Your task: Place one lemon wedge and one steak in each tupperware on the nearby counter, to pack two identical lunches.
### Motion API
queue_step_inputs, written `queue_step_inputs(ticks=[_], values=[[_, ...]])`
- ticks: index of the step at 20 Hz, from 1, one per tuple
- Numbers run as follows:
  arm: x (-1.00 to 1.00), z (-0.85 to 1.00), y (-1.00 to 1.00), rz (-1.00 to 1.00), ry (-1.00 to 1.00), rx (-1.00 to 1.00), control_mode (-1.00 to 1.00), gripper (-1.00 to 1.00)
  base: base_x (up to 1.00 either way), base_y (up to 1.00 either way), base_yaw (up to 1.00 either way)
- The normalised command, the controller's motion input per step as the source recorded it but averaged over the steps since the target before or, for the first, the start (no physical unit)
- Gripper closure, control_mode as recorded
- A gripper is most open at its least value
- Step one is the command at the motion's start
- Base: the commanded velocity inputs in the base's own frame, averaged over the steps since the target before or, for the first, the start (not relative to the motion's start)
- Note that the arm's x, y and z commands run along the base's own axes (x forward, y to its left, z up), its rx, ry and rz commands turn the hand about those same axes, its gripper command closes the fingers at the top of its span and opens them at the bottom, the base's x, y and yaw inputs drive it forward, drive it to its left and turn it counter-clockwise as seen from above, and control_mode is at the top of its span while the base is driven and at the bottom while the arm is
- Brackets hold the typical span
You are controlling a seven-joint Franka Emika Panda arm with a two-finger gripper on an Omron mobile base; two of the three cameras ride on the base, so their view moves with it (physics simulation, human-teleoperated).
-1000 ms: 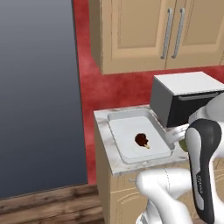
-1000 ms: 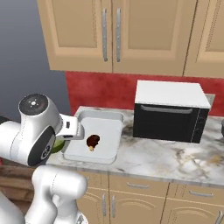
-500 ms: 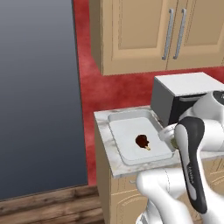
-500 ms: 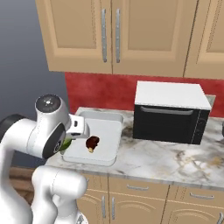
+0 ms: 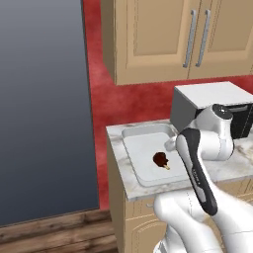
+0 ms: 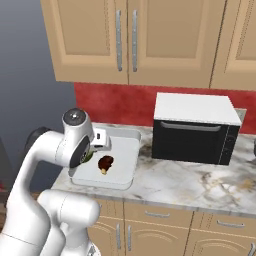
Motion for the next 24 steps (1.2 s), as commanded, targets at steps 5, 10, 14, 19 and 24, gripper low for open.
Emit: queue_step_inputs(ticks=[5,10,14,19,24], values=[[0.54,-0.28,0.0,-0.04,0.1,0.0,-1.0,1.0,0.0,0.0,0.0],[0.33,-0.23,0.0,-0.18,0.09,0.04,-1.0,1.0,0.0,0.0,0.0],[0.25,-0.12,0.02,-0.24,0.0,0.02,-1.0,1.0,0.0,0.0,0.0],[0.44,-0.14,0.01,-0.17,-0.05,0.0,-1.0,1.0,0.0,0.0,0.0],[0.5,-0.4,0.13,-0.07,-0.11,0.0,-1.0,1.0,0.0,0.0,0.0]])
